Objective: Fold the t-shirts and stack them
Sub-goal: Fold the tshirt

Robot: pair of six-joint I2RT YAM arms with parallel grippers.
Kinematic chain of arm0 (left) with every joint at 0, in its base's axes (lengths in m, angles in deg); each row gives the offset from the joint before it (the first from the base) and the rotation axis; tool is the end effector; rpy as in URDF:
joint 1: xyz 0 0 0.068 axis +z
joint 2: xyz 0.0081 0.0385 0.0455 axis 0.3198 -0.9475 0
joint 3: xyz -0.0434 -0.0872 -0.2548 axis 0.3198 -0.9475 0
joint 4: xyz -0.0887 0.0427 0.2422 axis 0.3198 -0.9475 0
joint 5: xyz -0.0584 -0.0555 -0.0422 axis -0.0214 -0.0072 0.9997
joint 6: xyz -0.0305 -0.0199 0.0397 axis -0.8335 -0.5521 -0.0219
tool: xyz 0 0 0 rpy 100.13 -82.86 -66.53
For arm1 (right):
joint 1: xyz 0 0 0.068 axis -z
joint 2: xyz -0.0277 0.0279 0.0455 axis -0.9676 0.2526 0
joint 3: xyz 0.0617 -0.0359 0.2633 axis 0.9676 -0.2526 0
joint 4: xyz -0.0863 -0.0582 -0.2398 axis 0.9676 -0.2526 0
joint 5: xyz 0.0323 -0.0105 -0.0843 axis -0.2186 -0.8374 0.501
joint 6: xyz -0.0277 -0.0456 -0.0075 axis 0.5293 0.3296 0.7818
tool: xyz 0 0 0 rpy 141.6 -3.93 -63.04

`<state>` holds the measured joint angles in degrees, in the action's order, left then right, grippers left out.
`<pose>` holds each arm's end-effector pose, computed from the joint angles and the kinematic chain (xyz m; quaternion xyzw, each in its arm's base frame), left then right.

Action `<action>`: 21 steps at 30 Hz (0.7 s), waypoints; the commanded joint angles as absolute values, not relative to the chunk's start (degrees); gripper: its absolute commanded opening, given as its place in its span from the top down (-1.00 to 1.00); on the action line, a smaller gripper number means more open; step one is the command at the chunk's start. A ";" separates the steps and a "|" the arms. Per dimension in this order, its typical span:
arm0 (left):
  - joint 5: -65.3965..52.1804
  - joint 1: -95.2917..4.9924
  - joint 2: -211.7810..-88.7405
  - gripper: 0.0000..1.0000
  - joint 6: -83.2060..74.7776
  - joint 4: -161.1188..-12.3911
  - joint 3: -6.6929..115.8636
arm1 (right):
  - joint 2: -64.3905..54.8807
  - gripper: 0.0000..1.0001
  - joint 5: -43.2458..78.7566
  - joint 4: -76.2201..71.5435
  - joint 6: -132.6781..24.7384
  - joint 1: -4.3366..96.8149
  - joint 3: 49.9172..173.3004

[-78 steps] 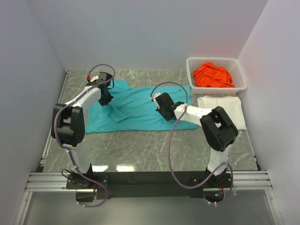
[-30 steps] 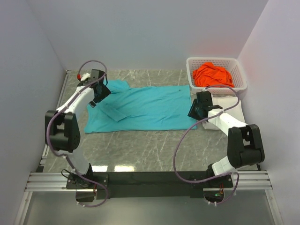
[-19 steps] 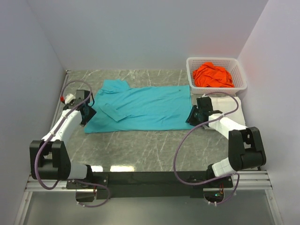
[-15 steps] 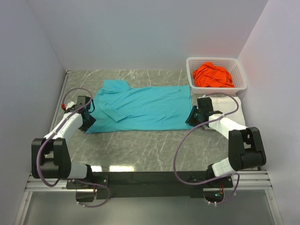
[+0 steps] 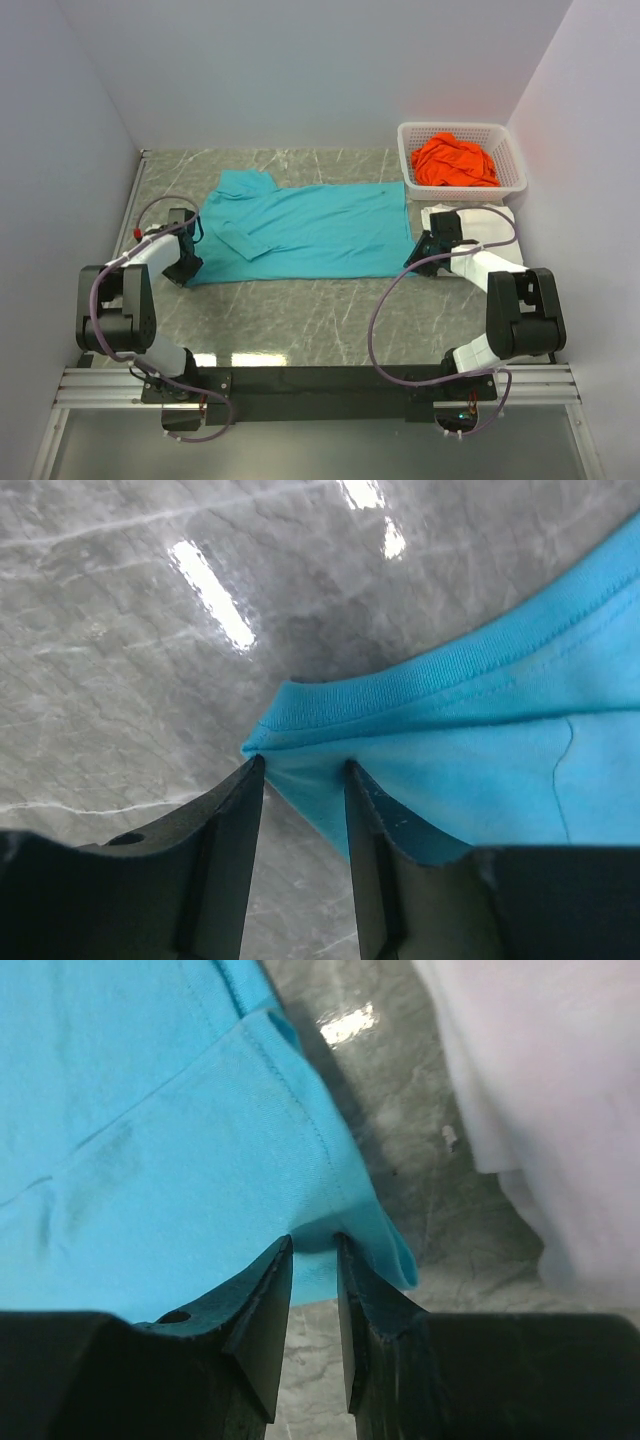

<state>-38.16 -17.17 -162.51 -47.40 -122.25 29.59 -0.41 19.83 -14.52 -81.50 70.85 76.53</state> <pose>0.2637 0.0210 0.1614 -0.4820 0.8419 0.1170 0.2124 0.2723 0.0250 0.1540 0.2339 0.9304 0.1365 0.2469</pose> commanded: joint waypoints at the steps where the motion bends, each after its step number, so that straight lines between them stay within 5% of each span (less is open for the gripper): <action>1: -41.06 -15.93 -164.59 0.13 -48.88 -124.01 29.61 | 0.91 0.35 23.37 -15.98 -82.49 72.55 75.88; 11: -44.58 -15.49 -161.00 0.09 -48.36 -127.62 30.32 | -1.19 0.35 25.04 -18.00 -83.02 73.43 75.26; 21: -30.97 -20.47 -142.19 -0.64 -49.05 -127.46 30.93 | -14.10 0.23 26.28 -21.96 -77.48 66.32 77.72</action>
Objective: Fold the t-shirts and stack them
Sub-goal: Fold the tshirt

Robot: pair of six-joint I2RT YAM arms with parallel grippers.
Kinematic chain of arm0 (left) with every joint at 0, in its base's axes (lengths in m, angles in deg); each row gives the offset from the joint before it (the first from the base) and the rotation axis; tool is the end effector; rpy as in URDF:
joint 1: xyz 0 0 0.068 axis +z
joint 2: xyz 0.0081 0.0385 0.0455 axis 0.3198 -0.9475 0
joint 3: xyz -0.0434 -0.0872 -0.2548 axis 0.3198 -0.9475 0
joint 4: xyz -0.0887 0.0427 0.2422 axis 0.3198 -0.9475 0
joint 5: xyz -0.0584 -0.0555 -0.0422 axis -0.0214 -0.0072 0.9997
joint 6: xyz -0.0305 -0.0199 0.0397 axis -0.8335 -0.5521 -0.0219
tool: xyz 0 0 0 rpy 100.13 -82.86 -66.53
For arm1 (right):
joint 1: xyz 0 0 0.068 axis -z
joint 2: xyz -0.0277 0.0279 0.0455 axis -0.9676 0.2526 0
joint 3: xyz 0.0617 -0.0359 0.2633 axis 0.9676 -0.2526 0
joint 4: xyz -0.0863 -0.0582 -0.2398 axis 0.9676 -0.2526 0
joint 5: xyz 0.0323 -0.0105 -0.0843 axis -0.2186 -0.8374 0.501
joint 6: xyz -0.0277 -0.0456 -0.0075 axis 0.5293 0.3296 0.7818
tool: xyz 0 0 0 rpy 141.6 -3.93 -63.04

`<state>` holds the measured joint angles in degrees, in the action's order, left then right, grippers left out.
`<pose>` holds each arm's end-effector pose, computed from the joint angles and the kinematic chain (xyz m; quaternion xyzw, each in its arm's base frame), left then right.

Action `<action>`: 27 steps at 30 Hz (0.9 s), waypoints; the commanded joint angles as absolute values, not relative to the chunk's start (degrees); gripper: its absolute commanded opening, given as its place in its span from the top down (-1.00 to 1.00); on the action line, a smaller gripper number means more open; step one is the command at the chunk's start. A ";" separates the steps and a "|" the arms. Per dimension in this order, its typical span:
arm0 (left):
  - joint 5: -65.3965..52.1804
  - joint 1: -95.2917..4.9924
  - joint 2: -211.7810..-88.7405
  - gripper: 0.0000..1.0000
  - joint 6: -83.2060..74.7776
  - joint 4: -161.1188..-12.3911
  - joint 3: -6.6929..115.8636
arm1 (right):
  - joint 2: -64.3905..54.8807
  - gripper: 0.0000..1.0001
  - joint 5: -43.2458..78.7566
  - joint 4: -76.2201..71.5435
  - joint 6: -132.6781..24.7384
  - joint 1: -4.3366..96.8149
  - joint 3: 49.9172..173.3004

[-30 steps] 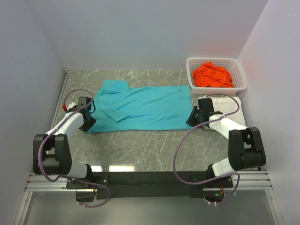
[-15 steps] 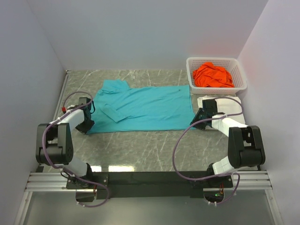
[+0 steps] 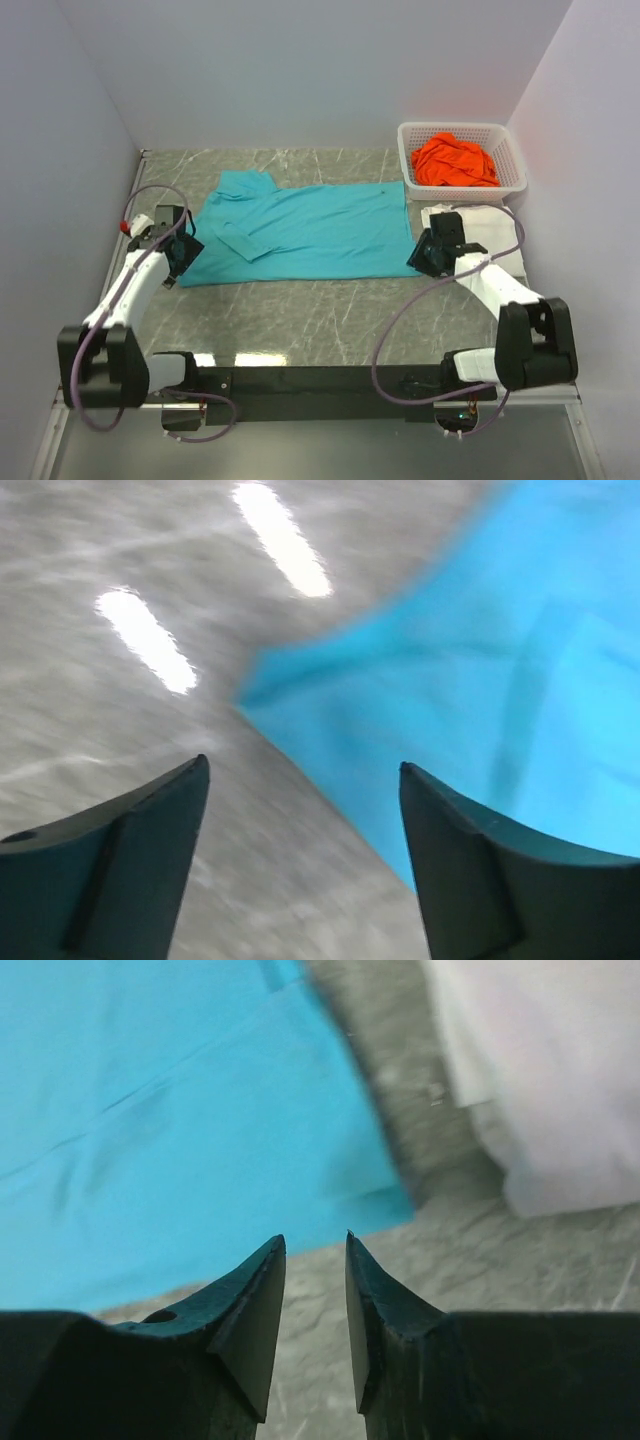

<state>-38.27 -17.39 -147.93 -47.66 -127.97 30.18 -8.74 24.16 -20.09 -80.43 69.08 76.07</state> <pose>0.2360 0.0194 0.2194 -0.4900 0.8209 0.0784 0.2828 0.2535 0.0287 0.1813 0.2197 0.9290 0.1104 0.2768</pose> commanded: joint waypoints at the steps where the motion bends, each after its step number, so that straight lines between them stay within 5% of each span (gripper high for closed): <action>1: -29.39 -22.76 -141.13 -0.68 -50.10 -126.40 30.50 | -15.07 0.21 26.71 -22.31 -77.13 65.01 78.16; 8: -21.20 -30.07 -141.03 -0.92 -59.77 -112.43 26.98 | -22.19 -0.18 23.65 -21.87 -75.28 57.27 77.90; 15: -21.81 -32.45 -150.61 -0.41 -61.98 -104.68 28.29 | -26.86 -0.21 22.50 -21.25 -73.61 55.94 77.37; 27: -21.38 -33.50 -161.24 -0.42 -63.30 -100.55 30.31 | -27.04 -0.20 21.71 -19.68 -71.59 55.94 75.88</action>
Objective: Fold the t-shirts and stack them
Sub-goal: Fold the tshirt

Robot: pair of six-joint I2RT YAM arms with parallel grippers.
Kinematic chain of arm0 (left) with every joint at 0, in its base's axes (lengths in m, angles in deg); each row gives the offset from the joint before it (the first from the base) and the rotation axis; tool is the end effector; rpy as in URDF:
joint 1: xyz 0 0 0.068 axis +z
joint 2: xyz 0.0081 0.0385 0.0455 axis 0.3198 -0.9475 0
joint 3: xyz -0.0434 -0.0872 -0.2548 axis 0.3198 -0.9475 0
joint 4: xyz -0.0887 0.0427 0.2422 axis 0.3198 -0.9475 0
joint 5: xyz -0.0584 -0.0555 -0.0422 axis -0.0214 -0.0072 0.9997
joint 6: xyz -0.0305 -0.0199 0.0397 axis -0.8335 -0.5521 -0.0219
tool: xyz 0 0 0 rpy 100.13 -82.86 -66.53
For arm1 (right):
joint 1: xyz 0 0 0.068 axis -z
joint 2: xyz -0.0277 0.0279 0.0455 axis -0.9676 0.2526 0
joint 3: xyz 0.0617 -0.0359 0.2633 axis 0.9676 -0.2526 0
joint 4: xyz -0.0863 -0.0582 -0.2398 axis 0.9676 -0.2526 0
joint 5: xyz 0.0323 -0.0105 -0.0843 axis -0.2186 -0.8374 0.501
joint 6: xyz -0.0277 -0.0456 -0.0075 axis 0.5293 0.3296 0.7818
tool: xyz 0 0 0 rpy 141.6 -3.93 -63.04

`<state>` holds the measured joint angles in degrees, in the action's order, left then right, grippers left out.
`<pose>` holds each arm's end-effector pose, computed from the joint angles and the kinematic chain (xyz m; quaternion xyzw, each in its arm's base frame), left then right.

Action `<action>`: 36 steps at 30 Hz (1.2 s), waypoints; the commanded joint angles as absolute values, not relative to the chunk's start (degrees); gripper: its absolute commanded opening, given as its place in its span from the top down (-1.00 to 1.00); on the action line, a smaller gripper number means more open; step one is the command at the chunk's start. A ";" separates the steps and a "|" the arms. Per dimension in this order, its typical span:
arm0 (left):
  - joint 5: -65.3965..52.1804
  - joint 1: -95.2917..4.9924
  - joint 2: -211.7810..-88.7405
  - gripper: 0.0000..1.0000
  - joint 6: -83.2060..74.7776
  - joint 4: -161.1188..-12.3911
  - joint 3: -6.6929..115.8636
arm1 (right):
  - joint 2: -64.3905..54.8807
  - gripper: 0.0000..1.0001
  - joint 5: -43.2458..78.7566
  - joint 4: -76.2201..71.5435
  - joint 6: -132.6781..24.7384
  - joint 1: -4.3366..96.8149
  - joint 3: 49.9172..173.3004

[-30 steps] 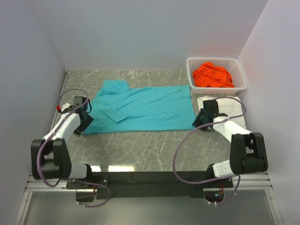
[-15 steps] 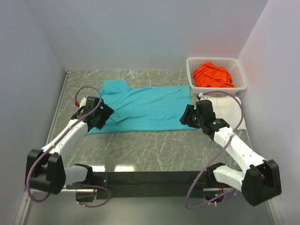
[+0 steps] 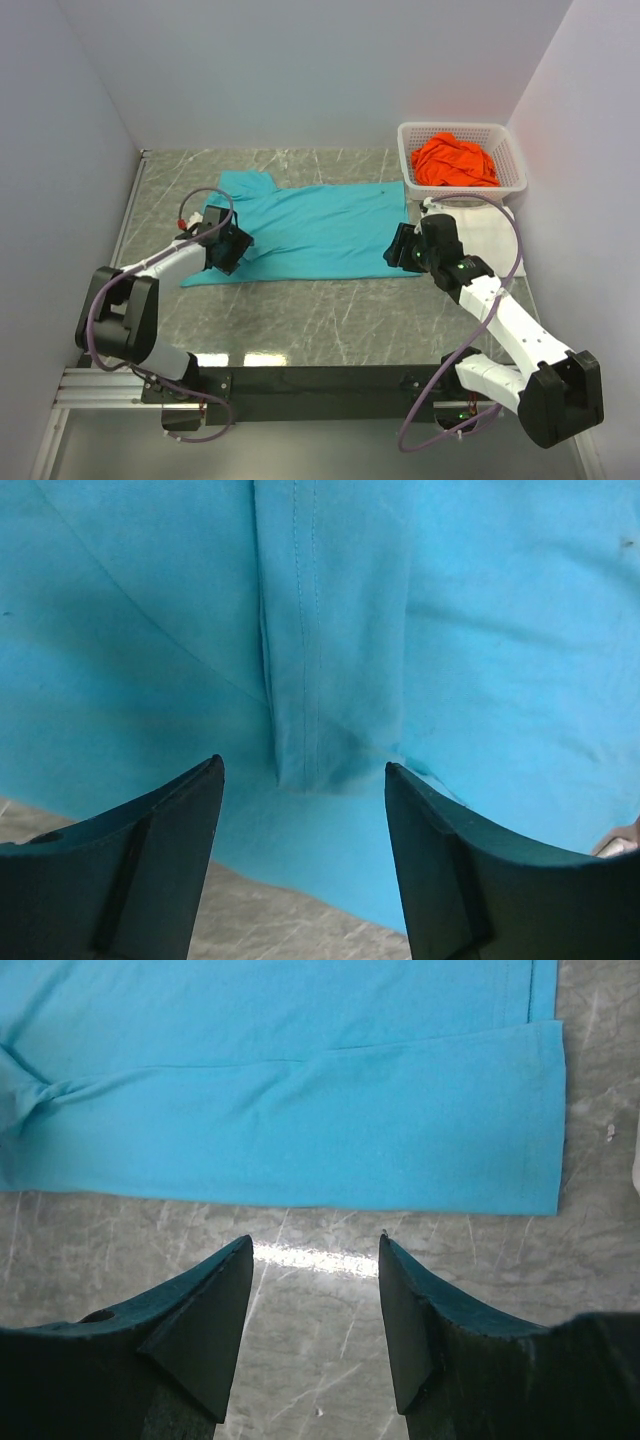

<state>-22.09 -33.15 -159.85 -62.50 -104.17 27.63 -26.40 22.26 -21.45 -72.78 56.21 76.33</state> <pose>0.2783 -0.0673 0.1763 -0.4590 0.8343 -0.1565 0.2622 0.2093 0.0748 0.2489 0.0391 0.9007 0.1874 0.3901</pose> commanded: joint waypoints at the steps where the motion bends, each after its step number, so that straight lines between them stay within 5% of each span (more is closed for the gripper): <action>1: -21.20 -33.68 -161.86 -0.42 -63.30 -100.46 30.49 | -26.95 -0.20 21.71 -19.59 -71.50 55.86 75.88; 29: -20.67 -37.28 -179.35 -0.16 -58.82 -103.27 51.40 | -27.12 -0.17 23.37 -18.71 -70.09 55.94 74.38; 36: -26.72 -38.16 -174.80 -0.23 -58.37 -108.27 53.70 | -27.65 -0.16 22.94 -18.71 -69.66 55.86 74.29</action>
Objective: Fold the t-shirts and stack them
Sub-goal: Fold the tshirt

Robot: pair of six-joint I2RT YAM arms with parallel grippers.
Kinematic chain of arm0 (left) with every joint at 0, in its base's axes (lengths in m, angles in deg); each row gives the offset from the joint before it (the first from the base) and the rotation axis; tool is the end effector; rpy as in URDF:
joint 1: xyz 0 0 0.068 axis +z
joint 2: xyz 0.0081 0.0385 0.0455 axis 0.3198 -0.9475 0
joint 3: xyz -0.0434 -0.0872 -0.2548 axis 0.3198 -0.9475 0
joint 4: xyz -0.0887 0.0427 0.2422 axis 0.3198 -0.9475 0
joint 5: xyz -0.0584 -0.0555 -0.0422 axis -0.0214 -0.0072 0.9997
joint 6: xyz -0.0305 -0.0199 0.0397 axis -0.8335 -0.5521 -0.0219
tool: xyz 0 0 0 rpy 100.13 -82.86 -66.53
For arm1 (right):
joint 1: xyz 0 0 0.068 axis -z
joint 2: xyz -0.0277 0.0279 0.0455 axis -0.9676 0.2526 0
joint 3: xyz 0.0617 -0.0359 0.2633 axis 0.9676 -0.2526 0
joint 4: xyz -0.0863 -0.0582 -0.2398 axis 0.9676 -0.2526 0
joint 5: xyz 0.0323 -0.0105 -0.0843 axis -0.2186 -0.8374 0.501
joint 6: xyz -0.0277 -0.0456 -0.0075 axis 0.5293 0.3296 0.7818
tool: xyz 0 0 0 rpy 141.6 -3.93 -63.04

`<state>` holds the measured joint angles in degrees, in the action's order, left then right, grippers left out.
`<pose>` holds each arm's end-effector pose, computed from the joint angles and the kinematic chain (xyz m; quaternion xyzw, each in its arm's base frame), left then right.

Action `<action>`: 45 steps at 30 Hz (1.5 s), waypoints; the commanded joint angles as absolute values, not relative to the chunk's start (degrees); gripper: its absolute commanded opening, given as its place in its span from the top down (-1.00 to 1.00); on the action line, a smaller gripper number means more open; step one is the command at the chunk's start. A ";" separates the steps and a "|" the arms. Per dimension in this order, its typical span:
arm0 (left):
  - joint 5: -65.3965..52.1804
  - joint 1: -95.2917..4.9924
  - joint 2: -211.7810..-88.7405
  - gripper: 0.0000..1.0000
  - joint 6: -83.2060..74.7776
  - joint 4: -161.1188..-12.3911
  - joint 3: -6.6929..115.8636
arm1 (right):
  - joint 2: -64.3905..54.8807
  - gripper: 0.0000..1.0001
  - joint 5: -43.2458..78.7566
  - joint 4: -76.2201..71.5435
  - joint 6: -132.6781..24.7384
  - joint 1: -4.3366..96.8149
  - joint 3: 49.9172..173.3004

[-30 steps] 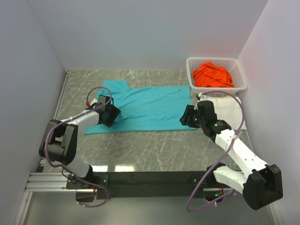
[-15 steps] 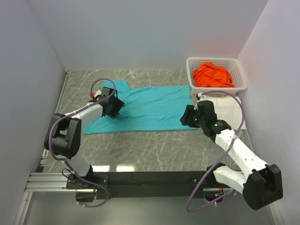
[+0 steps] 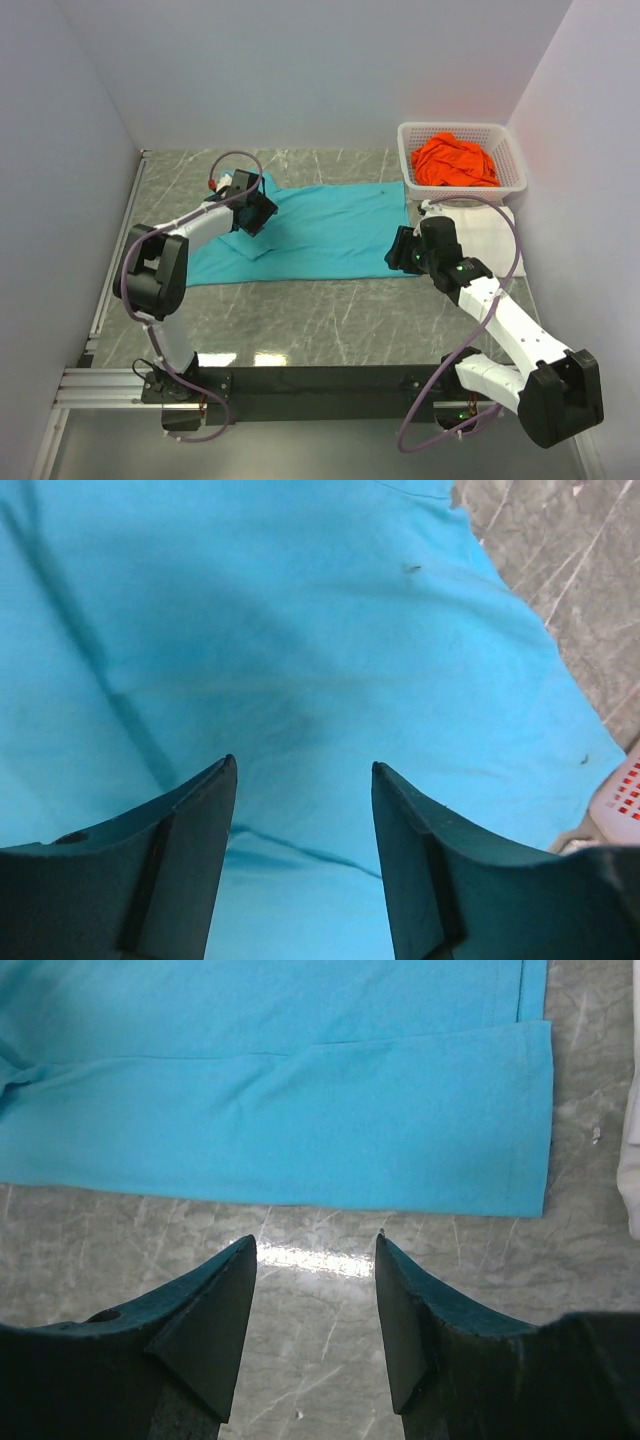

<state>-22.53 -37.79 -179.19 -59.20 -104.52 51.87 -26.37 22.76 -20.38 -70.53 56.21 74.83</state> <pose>0.3701 -0.1234 0.1941 -0.3983 0.8508 -0.1830 0.2897 0.2083 0.0741 0.2416 0.0234 0.9030 0.1748 0.3918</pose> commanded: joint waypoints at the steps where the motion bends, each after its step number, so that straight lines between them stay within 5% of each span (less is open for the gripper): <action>1: -29.26 -38.25 -174.00 -0.24 -59.86 -110.02 53.52 | -27.65 -0.15 22.76 -18.71 -69.48 55.94 74.21; 8: -32.55 -39.13 -165.40 -0.32 -66.28 -118.13 45.46 | -27.39 -0.15 22.06 -18.79 -69.48 55.86 74.38; 18: -28.93 -39.48 -162.65 0.09 -67.69 -110.31 34.54 | -27.30 -0.14 21.62 -18.53 -69.48 55.86 73.94; 33: -28.32 -39.92 -168.02 0.24 -66.29 -110.30 35.94 | -26.42 -0.13 21.97 -18.71 -69.39 55.86 74.03; 40: -31.91 -40.80 -168.63 0.67 -64.62 -114.07 39.19 | -26.24 -0.13 21.97 -18.71 -69.48 55.94 74.03; 45: -35.87 -41.41 -170.12 0.74 -60.24 -117.33 45.34 | -26.16 -0.13 21.71 -18.53 -69.48 55.85 73.77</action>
<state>-31.78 -40.85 -169.22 -64.07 -114.97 40.57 -26.35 21.47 -20.20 -70.01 56.21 74.78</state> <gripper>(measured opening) 0.135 0.568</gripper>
